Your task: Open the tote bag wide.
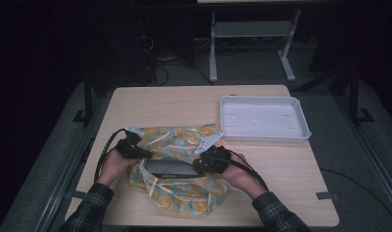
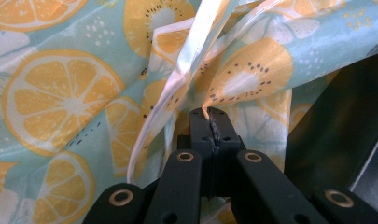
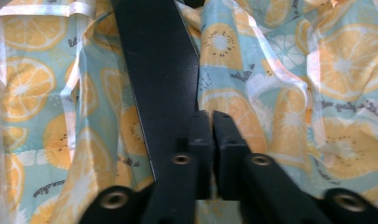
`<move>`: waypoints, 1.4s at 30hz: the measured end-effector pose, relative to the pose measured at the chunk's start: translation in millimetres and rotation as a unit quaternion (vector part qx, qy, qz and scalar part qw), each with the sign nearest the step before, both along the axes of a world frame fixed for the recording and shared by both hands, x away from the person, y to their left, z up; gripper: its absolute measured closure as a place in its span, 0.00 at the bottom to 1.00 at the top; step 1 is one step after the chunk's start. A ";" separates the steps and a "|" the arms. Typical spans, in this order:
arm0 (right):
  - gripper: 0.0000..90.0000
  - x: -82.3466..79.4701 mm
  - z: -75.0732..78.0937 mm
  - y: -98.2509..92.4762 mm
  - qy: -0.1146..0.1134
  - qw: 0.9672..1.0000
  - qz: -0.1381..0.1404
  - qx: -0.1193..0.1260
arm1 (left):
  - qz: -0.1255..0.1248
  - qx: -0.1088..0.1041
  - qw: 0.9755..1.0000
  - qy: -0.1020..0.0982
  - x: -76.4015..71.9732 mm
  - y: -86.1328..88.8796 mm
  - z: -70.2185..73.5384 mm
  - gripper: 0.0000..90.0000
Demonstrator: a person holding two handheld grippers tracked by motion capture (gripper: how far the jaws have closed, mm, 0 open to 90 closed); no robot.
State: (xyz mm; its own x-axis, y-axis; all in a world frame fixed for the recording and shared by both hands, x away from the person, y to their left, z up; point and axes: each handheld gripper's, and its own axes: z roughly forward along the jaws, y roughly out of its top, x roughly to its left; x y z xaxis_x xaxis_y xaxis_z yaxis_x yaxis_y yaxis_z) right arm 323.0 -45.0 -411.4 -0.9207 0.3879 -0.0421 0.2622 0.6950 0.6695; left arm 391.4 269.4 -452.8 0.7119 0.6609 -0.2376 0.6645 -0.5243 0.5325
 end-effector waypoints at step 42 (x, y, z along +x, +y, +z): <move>1.00 38.9 -44.2 -18.2 0.036 0.996 -0.054 -0.057 | 0.011 -0.023 0.999 -0.033 -2.3 6.0 10.0 0.75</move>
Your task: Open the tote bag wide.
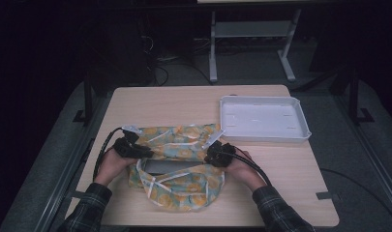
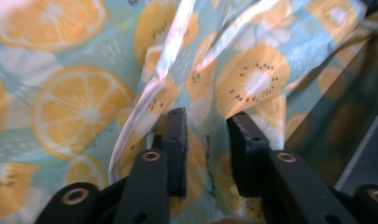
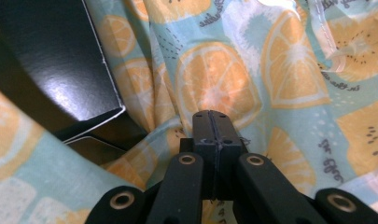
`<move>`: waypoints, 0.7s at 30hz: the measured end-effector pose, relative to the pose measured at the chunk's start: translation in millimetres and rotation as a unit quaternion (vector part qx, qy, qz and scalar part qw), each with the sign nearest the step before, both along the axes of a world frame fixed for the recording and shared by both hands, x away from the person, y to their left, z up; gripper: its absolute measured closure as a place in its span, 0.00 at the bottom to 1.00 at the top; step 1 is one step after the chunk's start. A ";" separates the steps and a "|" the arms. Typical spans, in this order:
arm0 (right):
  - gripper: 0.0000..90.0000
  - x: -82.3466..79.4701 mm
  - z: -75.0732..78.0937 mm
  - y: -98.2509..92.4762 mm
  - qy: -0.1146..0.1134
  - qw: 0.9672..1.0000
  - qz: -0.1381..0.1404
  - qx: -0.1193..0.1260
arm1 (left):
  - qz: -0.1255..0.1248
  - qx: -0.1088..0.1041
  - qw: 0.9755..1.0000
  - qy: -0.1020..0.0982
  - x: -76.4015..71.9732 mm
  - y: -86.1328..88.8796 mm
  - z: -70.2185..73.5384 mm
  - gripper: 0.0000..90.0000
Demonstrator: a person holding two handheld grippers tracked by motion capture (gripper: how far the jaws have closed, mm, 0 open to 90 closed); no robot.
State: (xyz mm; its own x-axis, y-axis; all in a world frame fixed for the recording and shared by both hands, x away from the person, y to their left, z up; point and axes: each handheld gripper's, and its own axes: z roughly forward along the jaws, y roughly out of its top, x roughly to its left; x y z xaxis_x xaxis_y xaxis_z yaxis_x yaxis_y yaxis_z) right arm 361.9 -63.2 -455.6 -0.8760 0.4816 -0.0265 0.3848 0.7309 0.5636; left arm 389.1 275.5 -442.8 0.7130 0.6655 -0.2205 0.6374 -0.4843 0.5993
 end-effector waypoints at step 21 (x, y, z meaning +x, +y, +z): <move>1.00 -1.1 -0.1 0.7 0.004 1.000 0.001 0.003 | -0.013 -0.052 0.998 -0.035 -53.0 12.5 67.6 0.91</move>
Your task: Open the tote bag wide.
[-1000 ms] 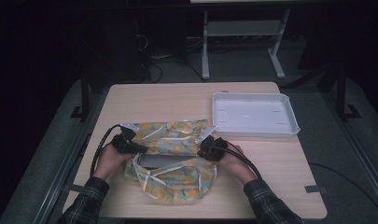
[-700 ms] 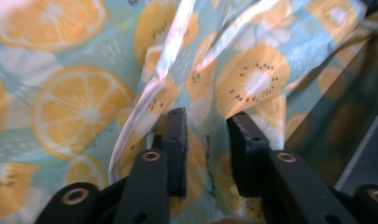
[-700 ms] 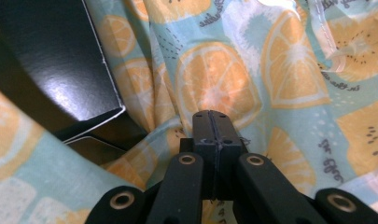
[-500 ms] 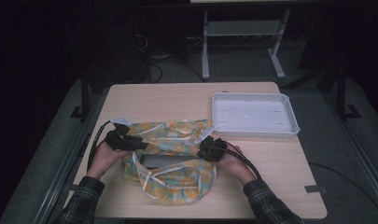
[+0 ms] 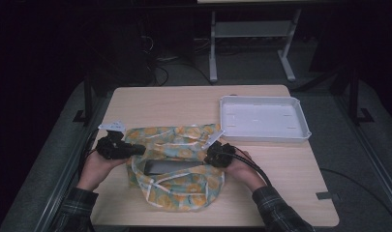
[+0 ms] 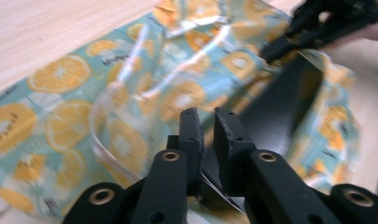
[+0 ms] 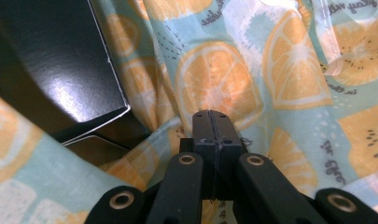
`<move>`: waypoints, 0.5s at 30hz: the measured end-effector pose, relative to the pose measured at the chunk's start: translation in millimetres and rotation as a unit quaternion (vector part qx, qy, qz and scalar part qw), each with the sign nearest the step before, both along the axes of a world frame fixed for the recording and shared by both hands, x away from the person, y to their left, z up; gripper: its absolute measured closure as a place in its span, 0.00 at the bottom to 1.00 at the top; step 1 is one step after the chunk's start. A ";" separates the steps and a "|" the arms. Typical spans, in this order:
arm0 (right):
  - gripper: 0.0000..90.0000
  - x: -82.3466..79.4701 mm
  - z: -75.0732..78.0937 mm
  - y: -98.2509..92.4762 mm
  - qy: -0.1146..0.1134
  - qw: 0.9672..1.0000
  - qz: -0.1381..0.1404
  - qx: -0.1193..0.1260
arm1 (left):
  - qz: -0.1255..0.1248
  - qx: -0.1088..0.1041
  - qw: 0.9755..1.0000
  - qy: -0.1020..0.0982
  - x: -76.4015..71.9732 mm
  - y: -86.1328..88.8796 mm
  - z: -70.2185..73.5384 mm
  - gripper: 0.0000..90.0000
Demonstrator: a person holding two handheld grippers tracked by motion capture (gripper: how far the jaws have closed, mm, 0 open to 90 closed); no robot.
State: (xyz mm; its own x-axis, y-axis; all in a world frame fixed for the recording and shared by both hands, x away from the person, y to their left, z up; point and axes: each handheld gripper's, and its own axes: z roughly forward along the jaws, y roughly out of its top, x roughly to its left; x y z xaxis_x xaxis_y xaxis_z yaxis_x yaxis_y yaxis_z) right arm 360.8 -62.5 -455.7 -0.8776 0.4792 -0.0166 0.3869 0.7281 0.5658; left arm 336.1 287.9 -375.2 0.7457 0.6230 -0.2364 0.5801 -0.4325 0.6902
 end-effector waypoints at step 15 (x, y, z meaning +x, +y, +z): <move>1.00 -0.6 -0.1 0.4 -0.005 1.000 0.002 -0.003 | -0.021 0.076 0.997 0.017 -62.2 -6.2 -31.2 0.99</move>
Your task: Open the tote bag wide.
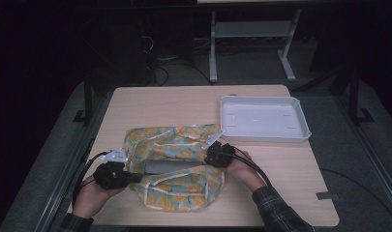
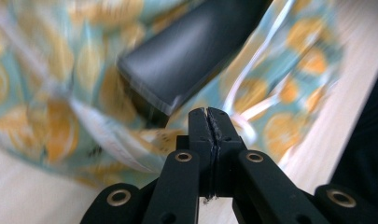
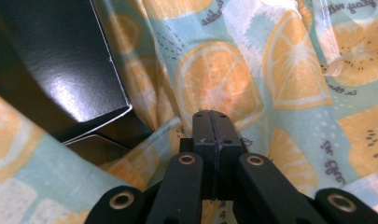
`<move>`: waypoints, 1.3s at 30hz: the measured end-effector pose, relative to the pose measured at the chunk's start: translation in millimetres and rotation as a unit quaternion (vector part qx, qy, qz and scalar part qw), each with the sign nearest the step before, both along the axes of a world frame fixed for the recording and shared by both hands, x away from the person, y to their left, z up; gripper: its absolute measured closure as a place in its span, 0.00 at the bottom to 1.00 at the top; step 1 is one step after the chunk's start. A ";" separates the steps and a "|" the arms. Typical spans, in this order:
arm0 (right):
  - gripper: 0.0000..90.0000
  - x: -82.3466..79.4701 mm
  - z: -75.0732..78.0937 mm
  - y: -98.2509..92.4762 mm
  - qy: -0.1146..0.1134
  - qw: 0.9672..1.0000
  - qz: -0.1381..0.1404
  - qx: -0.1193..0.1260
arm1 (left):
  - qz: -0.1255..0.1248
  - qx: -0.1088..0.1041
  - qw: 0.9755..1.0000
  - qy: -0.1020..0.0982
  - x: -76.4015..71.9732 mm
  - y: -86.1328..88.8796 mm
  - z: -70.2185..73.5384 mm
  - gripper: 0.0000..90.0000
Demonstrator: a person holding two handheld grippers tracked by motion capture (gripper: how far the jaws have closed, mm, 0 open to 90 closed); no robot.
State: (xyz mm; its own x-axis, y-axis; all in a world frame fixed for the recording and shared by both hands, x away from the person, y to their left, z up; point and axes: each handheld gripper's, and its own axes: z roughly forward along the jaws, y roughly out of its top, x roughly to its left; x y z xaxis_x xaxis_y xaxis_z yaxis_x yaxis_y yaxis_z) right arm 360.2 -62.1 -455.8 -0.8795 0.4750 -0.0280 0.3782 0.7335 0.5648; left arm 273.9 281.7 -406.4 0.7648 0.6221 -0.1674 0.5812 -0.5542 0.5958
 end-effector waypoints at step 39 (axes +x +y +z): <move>0.72 -16.7 52.9 -23.7 0.014 0.997 -0.019 0.079 | 0.035 0.082 0.996 0.016 34.9 10.3 -38.1 1.00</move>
State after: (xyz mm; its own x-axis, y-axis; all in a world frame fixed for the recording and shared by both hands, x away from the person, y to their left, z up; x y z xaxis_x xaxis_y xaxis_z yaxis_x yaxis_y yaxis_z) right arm 343.5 -85.7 -402.9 -0.8603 0.5043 0.0743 0.4214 0.6218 0.6602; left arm 308.8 292.1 -444.6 0.7147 0.6946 -0.0824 0.6391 -0.6005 0.4806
